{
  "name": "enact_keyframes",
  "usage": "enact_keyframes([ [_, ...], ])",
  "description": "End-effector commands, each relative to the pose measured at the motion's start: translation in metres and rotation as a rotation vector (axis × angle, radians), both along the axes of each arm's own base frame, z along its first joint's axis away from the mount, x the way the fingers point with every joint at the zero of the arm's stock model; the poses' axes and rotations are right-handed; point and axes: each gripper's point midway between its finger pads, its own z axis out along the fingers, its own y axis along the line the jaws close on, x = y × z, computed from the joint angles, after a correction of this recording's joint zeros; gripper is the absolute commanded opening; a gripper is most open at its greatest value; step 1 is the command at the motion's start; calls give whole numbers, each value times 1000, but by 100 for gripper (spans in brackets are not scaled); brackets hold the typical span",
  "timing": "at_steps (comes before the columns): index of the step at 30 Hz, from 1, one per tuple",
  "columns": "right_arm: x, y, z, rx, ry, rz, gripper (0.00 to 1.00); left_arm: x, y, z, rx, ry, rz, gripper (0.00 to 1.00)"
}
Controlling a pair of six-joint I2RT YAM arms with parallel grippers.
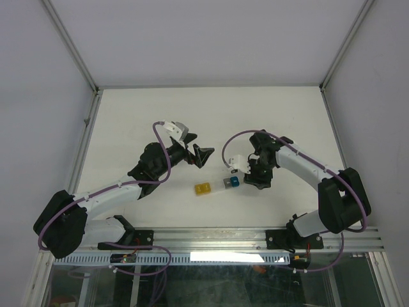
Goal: Sort the pills into containers
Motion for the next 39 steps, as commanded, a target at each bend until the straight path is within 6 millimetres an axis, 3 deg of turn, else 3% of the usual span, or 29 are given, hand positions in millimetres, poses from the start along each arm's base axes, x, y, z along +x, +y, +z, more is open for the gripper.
enact_keyframes([
  [1, 14, 3, 12, 22, -96, -7, 0, -5, -6, 17, -44, -44, -32, 99],
  [4, 3, 11, 20, 53, -5, -6, 0, -5, -6, 16, -41, -43, -33, 99],
  [5, 10, 11, 18, 55, -50, -3, 0, -5, -6, 17, -42, -43, -32, 99],
  [7, 12, -1, 10, -2, -76, -11, 0, -5, -6, 17, -43, -45, -32, 99],
  [9, -1, 12, 21, 64, 6, -5, 0, -5, -6, 17, -42, -45, -31, 99],
  [11, 16, 0, 9, 9, -109, -7, 0, -5, -5, 17, -44, -45, -31, 99],
  [12, 13, -3, 8, -12, -90, -9, 0, -5, -6, 17, -43, -45, -31, 99],
  [14, 1, 12, 19, 54, 10, -8, 0, -5, -6, 16, -41, -44, -32, 99],
  [16, 16, 5, 13, 28, -100, -7, 0, -6, -5, 18, -47, -47, -32, 99],
  [19, 4, 11, 19, 52, -18, -3, 0, -6, -6, 17, -44, -46, -33, 99],
  [22, 13, -1, 8, -7, -81, -11, 0, -6, -6, 18, -45, -47, -31, 99],
  [24, 2, 11, 19, 52, -12, -10, 0, -6, -6, 16, -43, -46, -33, 99],
  [27, 16, 2, 12, 4, -98, -12, 0, -6, -6, 17, -45, -47, -32, 99],
  [29, 0, 12, 21, 57, -3, -5, 0, -6, -5, 17, -44, -46, -31, 99],
  [31, 15, 1, 12, 10, -112, -11, 0, -5, -5, 17, -46, -47, -30, 99],
  [34, 1, 13, 20, 59, -15, -8, 0, -6, -5, 16, -44, -46, -31, 99],
  [36, 16, -1, 8, -2, -121, -13, 0, -6, -5, 17, -47, -47, -30, 99],
  [37, 11, -1, 8, -10, -86, -16, 0, -6, -5, 17, -46, -47, -31, 99],
  [39, 2, 13, 18, 55, -9, -13, 0, -6, -5, 16, -45, -46, -31, 99],
])
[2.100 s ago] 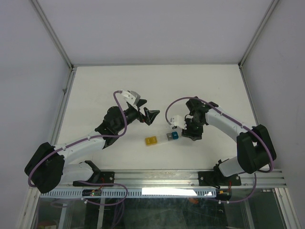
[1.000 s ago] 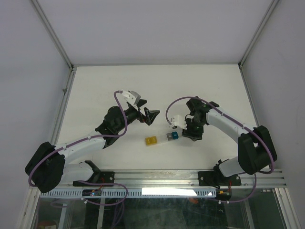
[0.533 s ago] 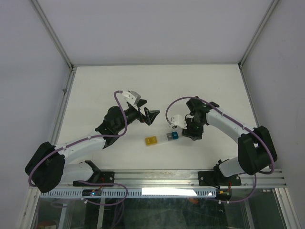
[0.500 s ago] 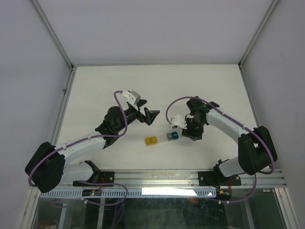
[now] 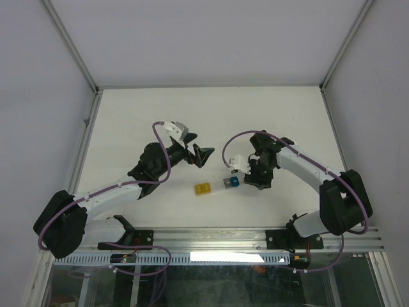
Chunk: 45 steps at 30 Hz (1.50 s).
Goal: Sort the pills into containers
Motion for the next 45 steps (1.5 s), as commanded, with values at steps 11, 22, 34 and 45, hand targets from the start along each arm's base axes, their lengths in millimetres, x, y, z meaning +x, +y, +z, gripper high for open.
enact_keyframes([
  [11, 9, 8, 9, 30, -48, -4, 0, -7, -4, 15, -44, -45, -32, 99],
  [22, 13, 1, 7, -9, -97, -9, 0, -8, -3, 16, -49, -49, -32, 99],
  [34, -2, 9, 12, 13, 24, -13, 0, -8, -4, 14, -42, -46, -34, 99],
  [45, 2, 8, 9, 9, -18, -15, 0, -8, -3, 15, -45, -48, -33, 99],
])
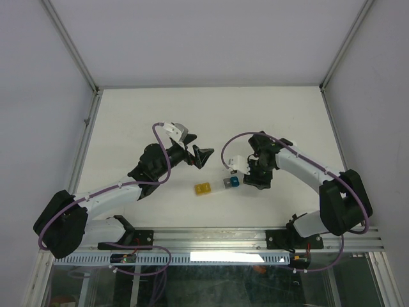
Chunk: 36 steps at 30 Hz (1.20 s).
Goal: Sort the pills into containers
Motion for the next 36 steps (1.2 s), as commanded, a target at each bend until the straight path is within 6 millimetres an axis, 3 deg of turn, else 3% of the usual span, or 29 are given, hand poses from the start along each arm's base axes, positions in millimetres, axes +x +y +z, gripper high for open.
enact_keyframes([
  [1, 3, 9, 14, 39, -20, -2, 0, -8, -4, 19, -48, -51, -33, 99],
  [4, 4, 12, 20, 68, -52, 4, 0, -7, -4, 19, -46, -50, -32, 99],
  [7, 0, 6, 11, 21, -19, -4, 0, -7, -5, 19, -46, -48, -32, 99],
  [9, -5, 15, 22, 77, -4, -1, 0, -7, -4, 19, -47, -50, -32, 99],
  [10, 3, 19, 24, 107, -66, 2, 0, -7, -4, 19, -48, -51, -31, 99],
  [11, 11, 9, 16, 66, -125, -2, 0, -7, -4, 19, -48, -51, -29, 99],
  [13, -1, 9, 13, 55, -34, -15, 0, -6, -5, 18, -43, -46, -31, 99],
  [15, -2, 18, 20, 111, -22, -21, 0, -5, -5, 18, -41, -45, -28, 99],
  [18, 17, 14, 22, 165, -126, -58, 0, -4, -4, 19, -42, -45, -18, 99],
  [22, 12, 29, 42, 326, -99, -101, 0, -5, 4, 23, -74, -40, 12, 99],
  [26, 14, 41, 76, 524, -167, -128, 0, -23, 8, 34, -175, -2, -36, 99],
  [30, 21, 51, 122, 695, -272, -160, 0, -40, 11, 30, -237, 126, -80, 99],
  [35, 48, 65, 219, 1044, -462, -315, 0, -40, 37, 24, -278, 239, 46, 99],
  [36, 55, 69, 248, 1129, -546, -276, 0, -37, 43, 25, -281, 248, 85, 99],
])
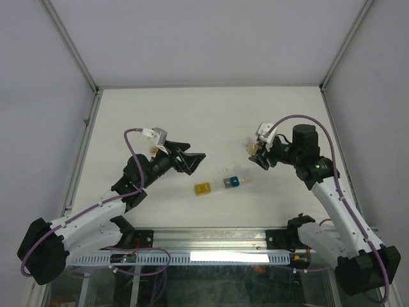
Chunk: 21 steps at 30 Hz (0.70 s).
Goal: Sort the pills into containers
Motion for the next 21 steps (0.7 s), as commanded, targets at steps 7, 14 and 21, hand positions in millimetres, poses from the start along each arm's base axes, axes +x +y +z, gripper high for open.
enact_keyframes([
  [7, -17, 57, 155, 671, -125, 216, 0, 25, 60, -17, 94, 232, 325, 97],
  [14, -65, 57, 126, 608, -153, 437, 0, 49, 96, -62, 327, 430, 480, 84],
  [21, -63, 60, 98, 525, -110, 467, 0, 65, 116, -82, 384, 492, 544, 84],
])
